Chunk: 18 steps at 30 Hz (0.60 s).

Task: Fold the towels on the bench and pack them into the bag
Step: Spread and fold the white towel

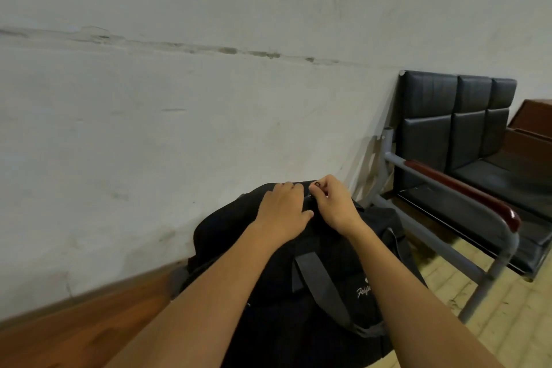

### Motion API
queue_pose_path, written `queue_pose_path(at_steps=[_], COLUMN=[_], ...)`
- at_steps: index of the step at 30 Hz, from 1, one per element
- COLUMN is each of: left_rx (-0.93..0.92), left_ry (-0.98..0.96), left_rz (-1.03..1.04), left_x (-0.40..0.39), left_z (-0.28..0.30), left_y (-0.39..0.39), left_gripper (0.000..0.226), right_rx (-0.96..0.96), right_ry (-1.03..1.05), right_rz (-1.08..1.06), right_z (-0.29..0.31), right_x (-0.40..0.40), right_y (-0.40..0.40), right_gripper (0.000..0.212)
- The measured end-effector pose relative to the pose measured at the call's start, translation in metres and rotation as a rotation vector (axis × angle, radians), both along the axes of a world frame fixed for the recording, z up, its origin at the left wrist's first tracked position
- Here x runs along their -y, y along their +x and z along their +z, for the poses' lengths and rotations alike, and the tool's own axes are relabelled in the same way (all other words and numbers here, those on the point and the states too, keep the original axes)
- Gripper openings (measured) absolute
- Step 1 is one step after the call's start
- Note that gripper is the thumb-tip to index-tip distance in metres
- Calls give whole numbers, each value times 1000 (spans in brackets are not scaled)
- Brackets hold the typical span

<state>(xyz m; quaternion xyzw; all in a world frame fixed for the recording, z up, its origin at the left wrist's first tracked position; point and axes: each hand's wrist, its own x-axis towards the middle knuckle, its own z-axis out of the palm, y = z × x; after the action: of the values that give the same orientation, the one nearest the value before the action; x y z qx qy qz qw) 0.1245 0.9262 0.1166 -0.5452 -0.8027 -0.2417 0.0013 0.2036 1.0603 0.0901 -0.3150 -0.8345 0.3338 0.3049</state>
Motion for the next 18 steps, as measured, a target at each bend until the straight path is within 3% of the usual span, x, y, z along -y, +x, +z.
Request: queue_pose_path(at_steps=[5,11,18], left_rx=[122,145,139], left_ry=[-64,-62,-43], left_rz=[104,115,108], left_x=[-38,-41,-38], left_z=[-5,4,3], left_y=[13,15,17], left_gripper=[33,12,23], right_rx=[3,-19,117], right_ry=[-9,-55,-60], right_rz=[46,-14,-206], right_z=[-2,-14,-19], right_x=[-9,-39,-96], right_y=[8,10,21], right_gripper=[15,24,18])
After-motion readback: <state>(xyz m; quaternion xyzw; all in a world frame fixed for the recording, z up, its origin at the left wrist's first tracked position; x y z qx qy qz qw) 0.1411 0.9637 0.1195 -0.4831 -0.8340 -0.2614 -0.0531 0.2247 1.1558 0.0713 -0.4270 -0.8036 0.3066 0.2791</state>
